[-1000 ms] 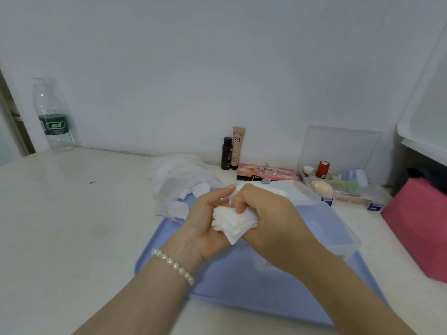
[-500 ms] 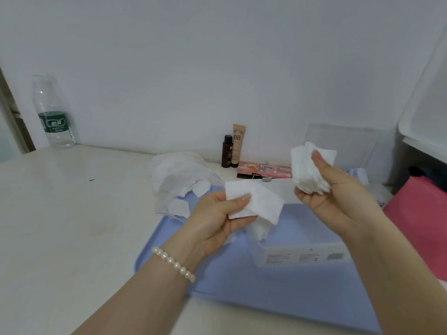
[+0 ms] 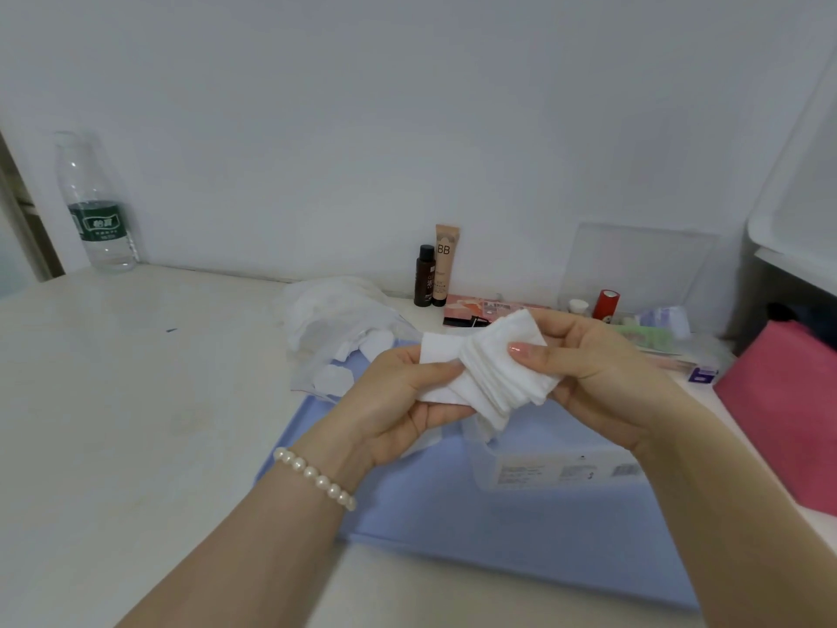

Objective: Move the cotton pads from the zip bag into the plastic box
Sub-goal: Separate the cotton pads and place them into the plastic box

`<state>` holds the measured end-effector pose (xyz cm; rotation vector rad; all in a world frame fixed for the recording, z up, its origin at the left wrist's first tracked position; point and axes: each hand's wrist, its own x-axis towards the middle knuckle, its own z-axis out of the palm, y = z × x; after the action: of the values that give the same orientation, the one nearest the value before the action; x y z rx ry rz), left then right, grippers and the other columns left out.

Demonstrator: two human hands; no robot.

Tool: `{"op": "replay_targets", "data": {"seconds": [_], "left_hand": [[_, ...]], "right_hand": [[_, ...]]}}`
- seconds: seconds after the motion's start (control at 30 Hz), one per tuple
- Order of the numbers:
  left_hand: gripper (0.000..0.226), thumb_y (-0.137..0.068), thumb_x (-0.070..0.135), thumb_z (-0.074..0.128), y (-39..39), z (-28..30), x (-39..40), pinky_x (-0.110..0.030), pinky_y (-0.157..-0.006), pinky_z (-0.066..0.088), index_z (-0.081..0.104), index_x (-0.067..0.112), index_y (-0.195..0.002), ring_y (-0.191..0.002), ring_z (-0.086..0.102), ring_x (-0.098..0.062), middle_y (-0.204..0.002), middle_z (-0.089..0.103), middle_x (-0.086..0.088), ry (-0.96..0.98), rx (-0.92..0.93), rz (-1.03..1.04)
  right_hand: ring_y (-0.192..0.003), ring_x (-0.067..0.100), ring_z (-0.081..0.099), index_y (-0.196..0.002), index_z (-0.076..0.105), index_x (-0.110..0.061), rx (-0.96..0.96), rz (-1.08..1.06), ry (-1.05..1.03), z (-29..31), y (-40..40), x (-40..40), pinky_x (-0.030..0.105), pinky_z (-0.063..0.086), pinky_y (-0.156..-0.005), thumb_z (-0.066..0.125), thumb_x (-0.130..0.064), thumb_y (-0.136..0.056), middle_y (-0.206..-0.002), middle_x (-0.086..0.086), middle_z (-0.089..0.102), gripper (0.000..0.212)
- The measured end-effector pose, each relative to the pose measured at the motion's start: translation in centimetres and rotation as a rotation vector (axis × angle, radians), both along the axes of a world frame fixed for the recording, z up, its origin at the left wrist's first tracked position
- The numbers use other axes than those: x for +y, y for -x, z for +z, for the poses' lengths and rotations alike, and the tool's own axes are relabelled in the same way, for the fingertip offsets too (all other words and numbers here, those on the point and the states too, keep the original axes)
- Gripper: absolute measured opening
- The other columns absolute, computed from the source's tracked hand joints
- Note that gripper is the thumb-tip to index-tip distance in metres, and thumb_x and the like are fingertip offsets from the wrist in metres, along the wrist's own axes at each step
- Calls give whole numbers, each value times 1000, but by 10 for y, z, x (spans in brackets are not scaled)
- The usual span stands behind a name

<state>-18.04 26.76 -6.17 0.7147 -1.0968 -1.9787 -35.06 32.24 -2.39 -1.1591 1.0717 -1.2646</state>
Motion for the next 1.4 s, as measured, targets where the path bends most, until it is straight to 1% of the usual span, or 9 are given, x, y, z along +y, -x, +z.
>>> {"op": "replay_targets", "data": {"seconds": [0.4, 0.53, 0.67, 0.73, 0.97, 1.07, 1.13, 1.2, 1.4], "left_hand": [[19, -90, -1, 51, -1, -1, -2, -34, -70, 59, 62, -2, -105, -84, 70, -24, -100, 71, -16, -7, -30, -40], [19, -92, 3, 49, -2, 0, -2, -32, -67, 60, 62, -3, -105, -84, 70, -24, -99, 71, -16, -5, -46, -55], [26, -96, 12, 45, -2, 2, -2, -35, -69, 60, 60, -4, -108, -86, 70, -25, -104, 69, -19, -21, 7, -65], [29, -97, 15, 41, -3, 2, -2, -37, -70, 59, 60, -4, -108, -89, 70, -27, -107, 68, -20, -23, 36, -79], [29, -97, 16, 43, 3, 0, -2, -39, -79, 55, 57, -4, -111, -91, 70, -27, -104, 70, -19, -54, 128, 26], [28, -97, 12, 42, 4, -2, -4, -37, -83, 54, 56, -5, -113, -101, 66, -26, -111, 67, -18, -42, 113, 51], [25, -98, 10, 40, 6, -3, -2, -36, -83, 53, 58, -3, -110, -99, 67, -25, -111, 67, -17, -61, 156, 47], [27, -98, 10, 39, 11, -4, 2, -36, -83, 53, 57, -3, -112, -98, 67, -26, -112, 67, -18, -96, 237, 37], [33, -99, 15, 36, 14, -3, 4, -37, -91, 51, 55, -1, -120, -110, 62, -28, -120, 63, -19, -87, 325, 10]], "right_hand": [[-79, 13, 70, -96, 68, -11, 224, -65, -16, -3, -7, 0, 21, 55, -65, 71, -8, -65, -89, 3, 74, 31], [-81, 9, 68, -95, 68, -18, 371, -123, -12, -3, -11, 0, 18, 54, -69, 72, -2, -73, -94, 0, 73, 27], [-90, 10, 64, -93, 65, -29, 541, -144, -26, 1, -11, 3, 23, 50, -82, 75, -12, -74, -99, -4, 69, 28], [-81, 5, 65, -91, 69, -22, 558, -91, -48, 5, -9, 6, 18, 49, -73, 74, -13, -75, -90, -5, 73, 19], [-79, 17, 67, -84, 68, -14, 414, -222, 8, 9, 7, 5, 30, 51, -74, 74, -7, -70, -84, 1, 73, 16], [-79, 17, 67, -93, 67, -6, 48, -207, -18, 14, 11, 4, 28, 54, -69, 66, -21, -67, -87, 4, 72, 30], [-71, 14, 68, -90, 67, -7, -254, -166, -44, 14, 5, 3, 25, 56, -58, 62, -24, -68, -83, 4, 71, 28], [-74, 18, 70, -89, 69, -7, -409, -104, -75, 9, -6, 2, 27, 57, -58, 60, -23, -71, -88, 8, 72, 26], [-93, 20, 64, -116, 62, -6, -95, -150, -89, -12, -27, -8, 28, 49, -68, 63, -31, -75, -114, 12, 67, 48]]}}
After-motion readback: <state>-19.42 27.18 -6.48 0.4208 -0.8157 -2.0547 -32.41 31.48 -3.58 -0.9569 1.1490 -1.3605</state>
